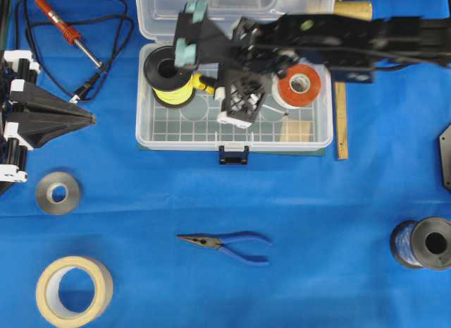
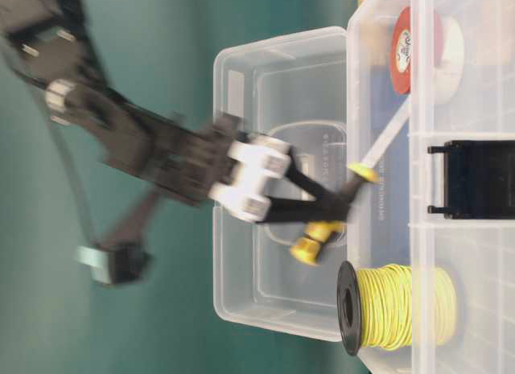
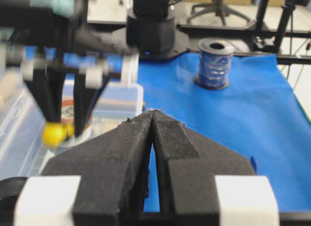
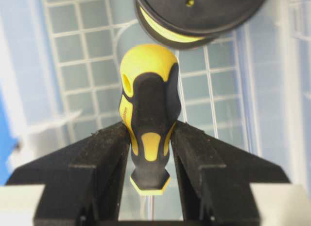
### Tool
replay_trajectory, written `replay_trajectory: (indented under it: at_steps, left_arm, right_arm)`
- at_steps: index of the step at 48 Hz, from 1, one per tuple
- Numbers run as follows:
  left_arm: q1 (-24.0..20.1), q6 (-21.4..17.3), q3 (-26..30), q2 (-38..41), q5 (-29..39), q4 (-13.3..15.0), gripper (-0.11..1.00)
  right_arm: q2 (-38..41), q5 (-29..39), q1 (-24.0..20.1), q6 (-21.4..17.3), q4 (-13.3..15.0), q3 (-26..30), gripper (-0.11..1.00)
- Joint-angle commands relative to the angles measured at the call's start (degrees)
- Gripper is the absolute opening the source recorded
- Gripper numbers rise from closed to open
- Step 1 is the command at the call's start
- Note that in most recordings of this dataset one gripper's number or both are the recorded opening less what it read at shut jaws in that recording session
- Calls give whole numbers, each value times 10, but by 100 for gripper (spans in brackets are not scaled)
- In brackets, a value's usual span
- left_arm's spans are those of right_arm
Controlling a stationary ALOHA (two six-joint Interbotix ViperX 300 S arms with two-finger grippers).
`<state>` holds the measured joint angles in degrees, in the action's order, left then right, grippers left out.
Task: Pick the screwdriver from the toolbox among several items.
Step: 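Lift the screwdriver out of the toolbox with the right gripper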
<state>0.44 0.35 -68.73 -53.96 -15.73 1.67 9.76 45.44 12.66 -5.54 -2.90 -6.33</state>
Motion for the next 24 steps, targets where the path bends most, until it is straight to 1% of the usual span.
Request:
replay_trajectory:
  at_steps: [1, 9, 16, 21, 24]
  left_arm:
    - [2, 0, 6, 2, -4, 1, 0]
    - [2, 0, 6, 2, -4, 1, 0]
    - [2, 0, 6, 1, -4, 1, 0]
    - [2, 0, 6, 1, -4, 1, 0]
    - [2, 0, 6, 1, -4, 1, 0]
  right_arm:
    - [-54, 23, -7, -7, 2, 8, 46]
    - [-110, 62, -40, -40, 3, 9, 46]
    - [-114, 72, -97, -78, 7, 9, 46]
    - [-94, 69, -146, -121, 25, 14, 46]
    - [-75, 69, -169, -150, 43, 20, 46]
